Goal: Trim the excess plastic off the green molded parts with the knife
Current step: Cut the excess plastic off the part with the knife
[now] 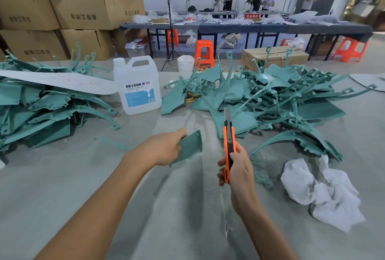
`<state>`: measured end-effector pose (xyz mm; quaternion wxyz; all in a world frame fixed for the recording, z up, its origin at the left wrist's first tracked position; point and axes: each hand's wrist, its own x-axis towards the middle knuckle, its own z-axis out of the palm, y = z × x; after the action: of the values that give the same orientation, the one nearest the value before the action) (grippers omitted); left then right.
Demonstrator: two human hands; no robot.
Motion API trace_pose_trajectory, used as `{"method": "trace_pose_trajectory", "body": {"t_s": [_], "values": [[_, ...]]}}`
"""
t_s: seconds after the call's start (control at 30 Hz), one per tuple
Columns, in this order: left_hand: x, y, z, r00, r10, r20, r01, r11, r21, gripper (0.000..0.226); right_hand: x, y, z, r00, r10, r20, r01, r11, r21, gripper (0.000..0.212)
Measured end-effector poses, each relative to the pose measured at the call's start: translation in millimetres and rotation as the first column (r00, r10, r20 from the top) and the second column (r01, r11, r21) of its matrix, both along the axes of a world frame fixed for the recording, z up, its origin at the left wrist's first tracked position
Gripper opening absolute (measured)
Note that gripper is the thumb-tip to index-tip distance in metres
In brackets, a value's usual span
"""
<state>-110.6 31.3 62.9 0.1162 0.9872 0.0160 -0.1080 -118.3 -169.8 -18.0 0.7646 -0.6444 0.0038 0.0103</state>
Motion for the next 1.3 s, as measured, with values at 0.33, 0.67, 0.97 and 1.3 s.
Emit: {"method": "trace_pose_trajectory", "body": {"t_s": [0.33,0.67,0.97,1.3], "values": [[-21.3,-10.8,4.5,0.918,-0.058,0.393,0.132,0.978,-0.164,0.037,-14.7,2.6,-21.7,0.997,-0.015,-0.073,0.016,1.000,0.019,0.025],[-63.1,-53.4,-69.4,0.987,-0.084,0.138,0.145,0.836,-0.530,0.090,-28.4,16.3,-15.7,0.948,0.149,-0.282,-0.061,0.952,0.300,0.029],[-66.2,-13.1,-97.4,0.958,-0.040,0.285,0.142,0.927,-0.348,0.080,-24.8,-8.0,-18.7,0.961,0.152,-0.233,-0.096,0.967,0.237,0.018],[-87.5,21.5,-105.4,0.879,0.260,0.401,-0.002,0.841,-0.541,0.071,-40.0,-60.4,-33.1,0.963,0.251,0.101,-0.166,0.843,-0.511,0.028]]}}
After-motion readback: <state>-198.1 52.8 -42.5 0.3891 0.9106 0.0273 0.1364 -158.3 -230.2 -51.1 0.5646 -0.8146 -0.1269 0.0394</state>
